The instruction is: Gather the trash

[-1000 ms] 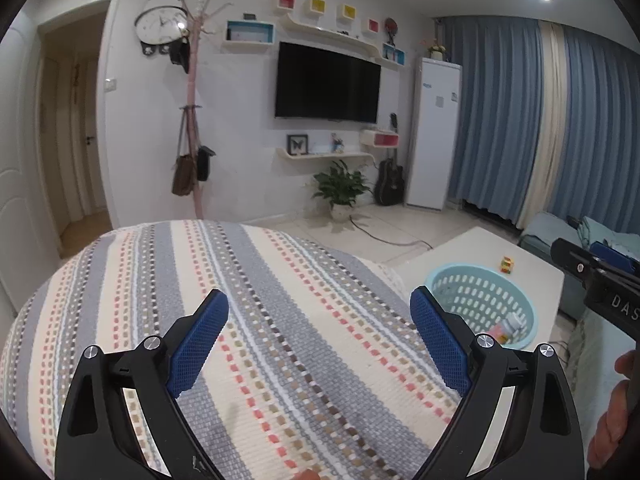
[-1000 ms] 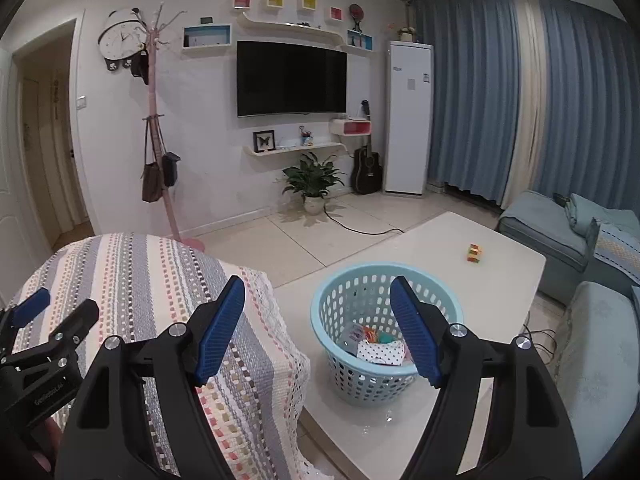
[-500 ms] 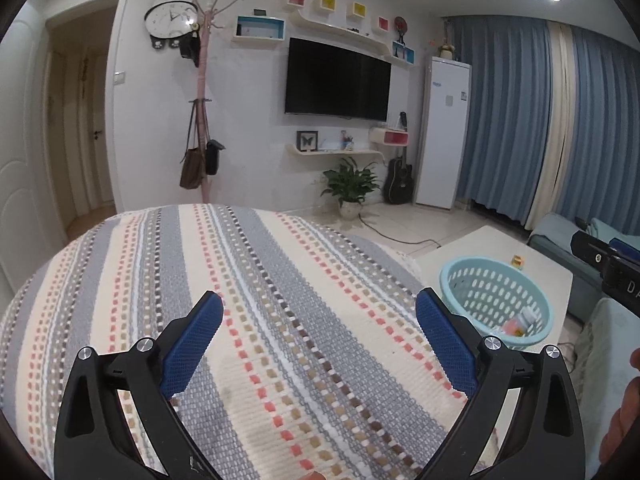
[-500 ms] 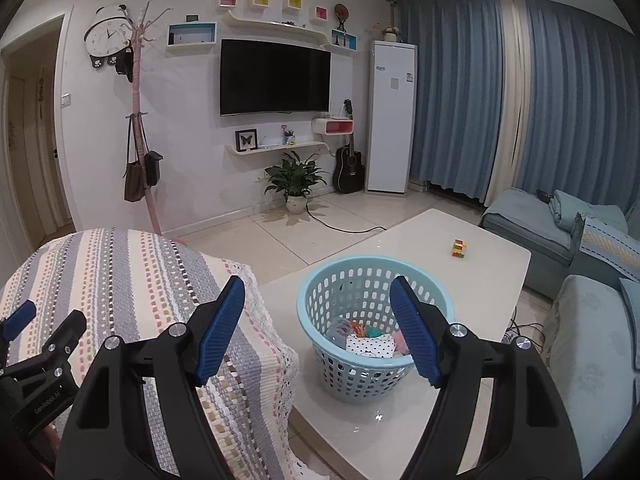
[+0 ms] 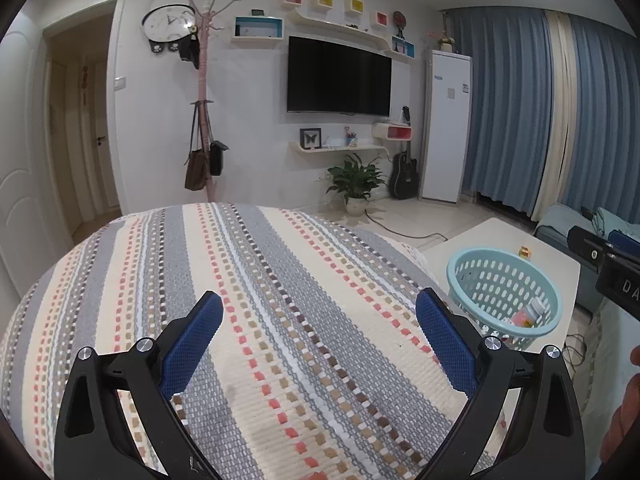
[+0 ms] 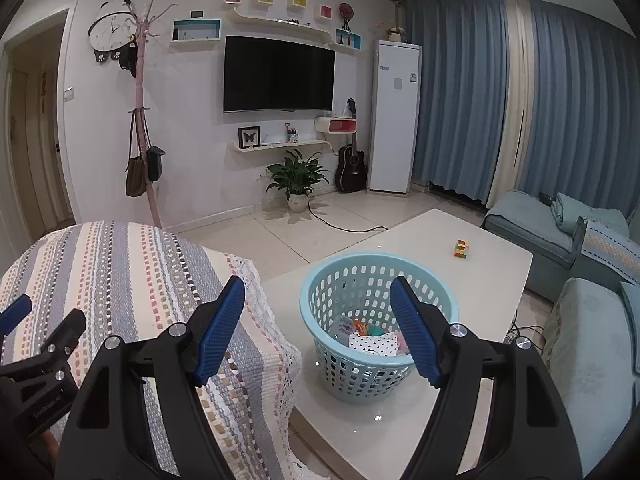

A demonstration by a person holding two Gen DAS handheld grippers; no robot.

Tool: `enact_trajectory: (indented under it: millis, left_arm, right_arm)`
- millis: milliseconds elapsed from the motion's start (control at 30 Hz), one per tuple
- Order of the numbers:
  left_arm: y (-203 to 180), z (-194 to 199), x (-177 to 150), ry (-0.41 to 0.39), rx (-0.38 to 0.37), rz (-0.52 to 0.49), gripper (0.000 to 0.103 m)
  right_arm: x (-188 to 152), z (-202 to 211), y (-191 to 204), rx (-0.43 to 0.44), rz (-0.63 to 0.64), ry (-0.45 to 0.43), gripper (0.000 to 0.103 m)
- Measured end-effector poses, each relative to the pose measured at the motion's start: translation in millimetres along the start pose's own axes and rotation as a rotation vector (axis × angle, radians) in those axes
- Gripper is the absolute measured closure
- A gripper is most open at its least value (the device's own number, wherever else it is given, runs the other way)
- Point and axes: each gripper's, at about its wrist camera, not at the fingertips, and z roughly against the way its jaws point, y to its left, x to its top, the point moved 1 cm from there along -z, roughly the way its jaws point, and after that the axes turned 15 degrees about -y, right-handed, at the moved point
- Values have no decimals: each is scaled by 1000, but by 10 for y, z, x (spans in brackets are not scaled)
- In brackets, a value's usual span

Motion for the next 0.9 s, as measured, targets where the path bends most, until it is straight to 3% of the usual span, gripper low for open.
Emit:
enact_trajectory:
  millis: [367, 900]
  left_arm:
    - [42, -33, -10, 31, -33, 49, 8]
    - [68, -54, -14, 36, -22, 55, 8]
  right_arm:
    - [-42, -49, 9, 8, 7, 18, 32]
    - [-39, -25, 27, 6, 13, 8, 32]
